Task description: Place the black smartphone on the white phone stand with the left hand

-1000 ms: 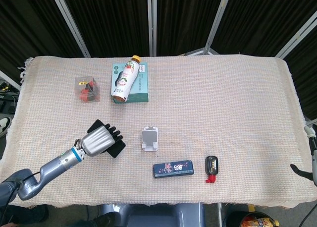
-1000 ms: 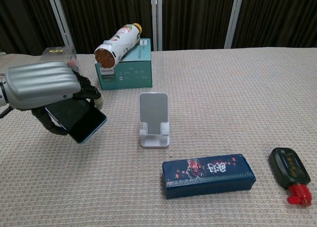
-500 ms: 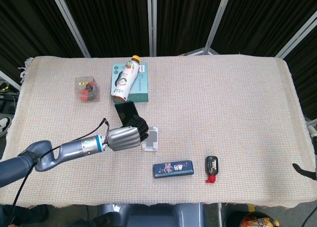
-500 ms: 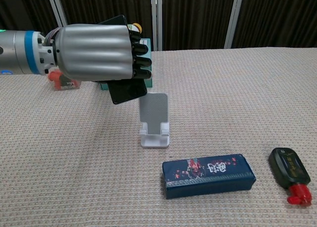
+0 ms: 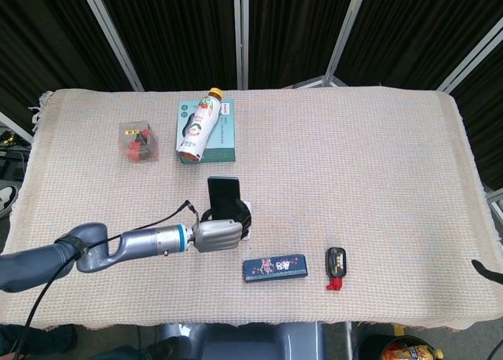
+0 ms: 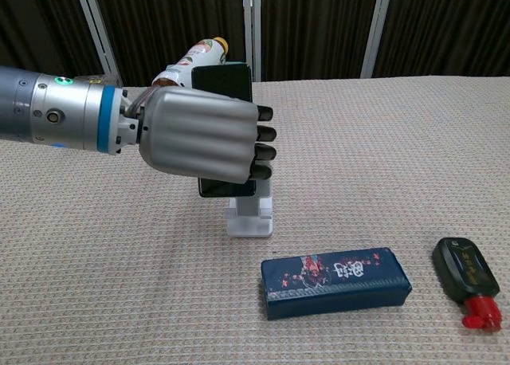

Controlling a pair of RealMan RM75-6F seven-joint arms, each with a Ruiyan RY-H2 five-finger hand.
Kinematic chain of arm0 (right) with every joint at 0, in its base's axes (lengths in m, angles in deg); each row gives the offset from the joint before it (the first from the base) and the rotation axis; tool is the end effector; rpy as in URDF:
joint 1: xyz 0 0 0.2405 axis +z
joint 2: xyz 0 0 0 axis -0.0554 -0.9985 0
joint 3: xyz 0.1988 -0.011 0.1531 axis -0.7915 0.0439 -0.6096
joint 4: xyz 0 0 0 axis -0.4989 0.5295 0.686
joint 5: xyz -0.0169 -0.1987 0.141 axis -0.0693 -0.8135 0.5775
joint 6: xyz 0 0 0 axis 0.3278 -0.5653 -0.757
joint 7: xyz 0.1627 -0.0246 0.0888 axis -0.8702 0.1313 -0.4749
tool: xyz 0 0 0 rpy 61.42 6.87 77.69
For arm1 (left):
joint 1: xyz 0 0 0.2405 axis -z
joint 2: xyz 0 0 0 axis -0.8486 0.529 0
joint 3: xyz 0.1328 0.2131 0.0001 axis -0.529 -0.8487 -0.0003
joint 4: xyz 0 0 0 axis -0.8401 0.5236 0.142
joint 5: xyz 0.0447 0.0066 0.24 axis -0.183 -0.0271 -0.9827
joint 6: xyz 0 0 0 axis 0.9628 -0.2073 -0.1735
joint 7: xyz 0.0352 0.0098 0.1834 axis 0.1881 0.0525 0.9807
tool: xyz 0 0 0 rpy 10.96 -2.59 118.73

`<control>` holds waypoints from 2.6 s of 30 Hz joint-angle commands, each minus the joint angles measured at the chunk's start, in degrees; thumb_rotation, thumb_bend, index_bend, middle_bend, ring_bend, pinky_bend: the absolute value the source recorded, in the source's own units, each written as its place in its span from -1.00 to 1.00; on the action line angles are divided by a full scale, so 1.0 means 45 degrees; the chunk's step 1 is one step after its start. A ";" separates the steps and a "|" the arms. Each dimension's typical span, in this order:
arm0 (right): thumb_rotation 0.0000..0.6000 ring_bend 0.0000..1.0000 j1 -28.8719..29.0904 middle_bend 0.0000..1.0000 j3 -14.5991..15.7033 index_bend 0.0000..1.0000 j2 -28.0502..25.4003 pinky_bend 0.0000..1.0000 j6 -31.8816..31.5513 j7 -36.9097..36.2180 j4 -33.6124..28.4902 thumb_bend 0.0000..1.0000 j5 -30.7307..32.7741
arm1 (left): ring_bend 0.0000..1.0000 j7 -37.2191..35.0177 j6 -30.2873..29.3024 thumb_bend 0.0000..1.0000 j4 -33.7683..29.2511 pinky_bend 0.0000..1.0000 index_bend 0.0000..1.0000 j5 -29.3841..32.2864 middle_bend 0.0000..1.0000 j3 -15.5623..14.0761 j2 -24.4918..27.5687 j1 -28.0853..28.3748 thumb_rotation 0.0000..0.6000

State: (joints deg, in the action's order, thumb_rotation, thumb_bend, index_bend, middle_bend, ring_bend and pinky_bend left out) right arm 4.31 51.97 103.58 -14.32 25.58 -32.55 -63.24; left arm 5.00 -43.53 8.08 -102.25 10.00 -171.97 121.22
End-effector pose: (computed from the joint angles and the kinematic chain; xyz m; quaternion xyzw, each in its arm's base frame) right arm -0.3325 -0.2207 0.2087 0.5182 -0.3928 0.3434 0.6777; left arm -0.0383 0.3514 -0.0945 -0.8210 0.4632 -0.2153 0.2551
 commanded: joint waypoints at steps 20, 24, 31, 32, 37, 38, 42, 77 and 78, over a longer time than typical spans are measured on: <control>1.00 -1.00 -0.0151 -1.00 -0.0029 -1.00 -0.0234 -1.00 0.0005 -0.0701 0.0179 -1.00 0.0004 | -0.14 0.2693 0.1728 -1.00 -0.0610 -0.21 -0.07 0.1631 -0.35 0.0670 -0.0814 0.0045 1.00; 1.00 -1.00 -0.0173 -1.00 -0.0039 -1.00 -0.0256 -1.00 -0.0052 -0.0739 0.0158 -1.00 -0.0032 | -0.14 0.2877 0.1806 -1.00 -0.0509 -0.21 -0.07 0.1829 -0.35 0.0691 -0.0916 0.0025 1.00; 1.00 -1.00 -0.0196 -1.00 -0.0054 -1.00 -0.0313 -1.00 -0.0041 -0.0931 0.0187 -1.00 -0.0043 | -0.14 0.3095 0.1820 -1.00 -0.0386 -0.21 -0.07 0.2033 -0.35 0.0588 -0.1208 0.0019 1.00; 1.00 -1.00 -0.0203 -1.00 -0.0055 -1.00 -0.0323 -1.00 -0.0049 -0.0956 0.0185 -1.00 -0.0051 | -0.14 0.3116 0.1809 -1.00 -0.0367 -0.21 -0.07 0.2041 -0.35 0.0574 -0.1240 0.0030 1.00; 1.00 -1.00 -0.0233 -1.00 -0.0070 -1.00 -0.0370 -1.00 -0.0062 -0.1096 0.0201 -1.00 -0.0042 | -0.19 0.3419 0.1902 -1.00 -0.0316 -0.25 -0.11 0.2266 -0.41 0.0560 -0.1304 -0.0022 1.00; 1.00 -1.00 -0.0236 -1.00 -0.0070 -1.00 -0.0377 -1.00 -0.0060 -0.1113 0.0202 -1.00 -0.0045 | -0.22 0.3503 0.1926 -1.00 -0.0340 -0.26 -0.13 0.2303 -0.44 0.0559 -0.1307 -0.0037 1.00; 1.00 -1.00 -0.0243 -1.00 -0.0060 -1.00 -0.0392 -1.00 -0.0061 -0.1136 0.0184 -1.00 -0.0078 | -0.29 0.3694 0.1930 -1.00 -0.0391 -0.29 -0.18 0.2464 -0.53 0.0532 -0.1352 -0.0113 1.00; 1.00 -1.00 -0.0340 -1.00 0.0088 -1.00 -0.0477 -1.00 -0.0291 -0.1079 -0.0097 -1.00 -0.0572 | -1.00 0.1605 -0.3534 -1.00 -0.3546 -0.90 -1.00 0.4570 -1.00 0.1428 0.2284 -0.3131 1.00; 1.00 -1.00 -0.0350 -1.00 0.0100 -1.00 -0.0494 -1.00 -0.0307 -0.1085 -0.0120 -1.00 -0.0609 | -1.00 0.1219 -0.4098 -1.00 -0.3797 -0.95 -1.00 0.5095 -1.00 0.1510 0.2301 -0.3615 1.00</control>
State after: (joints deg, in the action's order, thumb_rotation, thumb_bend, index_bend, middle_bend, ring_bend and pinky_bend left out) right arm 2.77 52.39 101.40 -15.65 20.72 -33.05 -65.93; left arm 15.58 -55.72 -5.56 -84.64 15.38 -163.58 110.44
